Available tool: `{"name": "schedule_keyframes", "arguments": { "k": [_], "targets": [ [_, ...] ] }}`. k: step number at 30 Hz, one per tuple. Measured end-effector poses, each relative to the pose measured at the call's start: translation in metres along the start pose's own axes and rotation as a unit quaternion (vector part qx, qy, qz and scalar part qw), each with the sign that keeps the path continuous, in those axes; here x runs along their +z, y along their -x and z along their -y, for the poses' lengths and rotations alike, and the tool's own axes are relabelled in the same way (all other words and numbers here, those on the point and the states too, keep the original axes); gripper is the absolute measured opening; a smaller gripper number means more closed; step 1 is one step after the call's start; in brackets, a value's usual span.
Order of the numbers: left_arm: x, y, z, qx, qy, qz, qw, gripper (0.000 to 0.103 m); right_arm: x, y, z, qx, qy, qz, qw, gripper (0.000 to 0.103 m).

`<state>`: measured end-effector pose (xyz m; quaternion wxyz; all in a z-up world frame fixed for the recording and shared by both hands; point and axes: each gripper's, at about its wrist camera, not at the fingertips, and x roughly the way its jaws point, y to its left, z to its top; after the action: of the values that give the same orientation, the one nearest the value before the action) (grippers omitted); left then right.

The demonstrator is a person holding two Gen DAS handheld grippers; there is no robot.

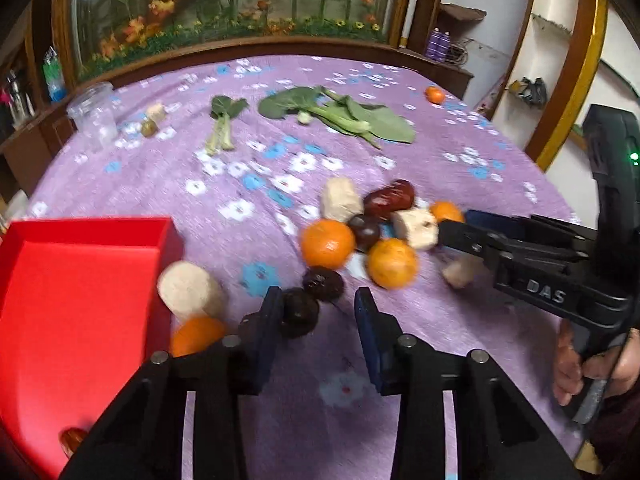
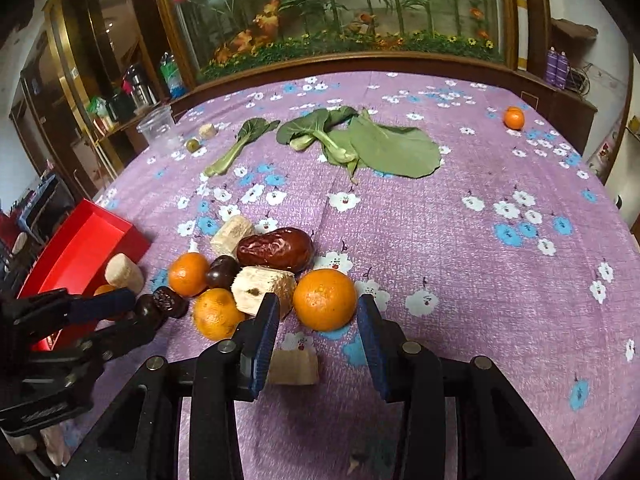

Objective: Organize fruits
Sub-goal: 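Grasp a dark plum with the left gripper while the right gripper grasps an orange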

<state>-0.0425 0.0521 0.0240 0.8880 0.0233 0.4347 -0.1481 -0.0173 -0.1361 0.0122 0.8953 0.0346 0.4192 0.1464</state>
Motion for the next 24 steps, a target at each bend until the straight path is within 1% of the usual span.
{"name": "schedule_keyframes", "arguments": {
  "k": [2,6,9,11,13,14,15,16,17,19,21,24],
  "targets": [
    [0.002,-0.002,-0.003,0.0,0.001,-0.002,1.0,0.035,0.0,-0.001,0.003,0.006,-0.007,0.0,1.0,0.043],
    [0.0,-0.008,-0.012,0.01,0.007,-0.012,0.9998,0.035,0.0,-0.009,0.01,0.015,-0.024,-0.016,0.999,0.043],
    [0.0,-0.01,-0.011,0.01,0.001,-0.013,0.9999,0.035,0.003,-0.011,0.013,0.019,-0.035,-0.019,0.999,0.043],
    [0.0,-0.013,-0.006,0.026,-0.014,-0.017,0.9994,0.035,0.004,-0.012,0.012,0.019,-0.036,-0.018,0.999,0.043],
    [-0.001,-0.015,0.0,0.043,-0.03,-0.018,0.9985,0.035,0.004,-0.012,0.011,0.022,-0.035,-0.018,0.999,0.039],
    [-0.002,-0.015,0.001,0.05,-0.036,-0.016,0.998,0.034,0.004,-0.012,0.011,0.023,-0.036,-0.017,0.999,0.039],
    [-0.002,-0.015,0.001,0.056,-0.037,-0.014,0.9977,0.027,0.003,-0.012,0.012,0.025,-0.038,-0.017,0.999,0.038],
    [-0.003,-0.014,0.0,0.057,-0.034,-0.015,0.9977,0.022,0.003,-0.012,0.013,0.027,-0.04,-0.017,0.999,0.038],
    [-0.003,-0.012,-0.003,0.055,-0.029,-0.013,0.998,0.019,0.003,-0.011,0.014,0.029,-0.044,-0.017,0.998,0.037],
    [-0.005,-0.008,-0.01,0.034,-0.007,-0.013,0.9993,0.019,0.002,-0.007,0.015,0.032,-0.05,-0.013,0.998,0.037],
    [-0.007,-0.003,-0.013,0.033,0.004,-0.008,0.9994,0.019,0.002,0.0,0.015,0.035,-0.054,-0.004,0.998,0.037],
    [-0.011,0.008,-0.016,0.018,0.021,0.001,0.9996,0.019,0.003,0.012,0.012,0.038,-0.056,0.008,0.998,0.037]
  ]
}}
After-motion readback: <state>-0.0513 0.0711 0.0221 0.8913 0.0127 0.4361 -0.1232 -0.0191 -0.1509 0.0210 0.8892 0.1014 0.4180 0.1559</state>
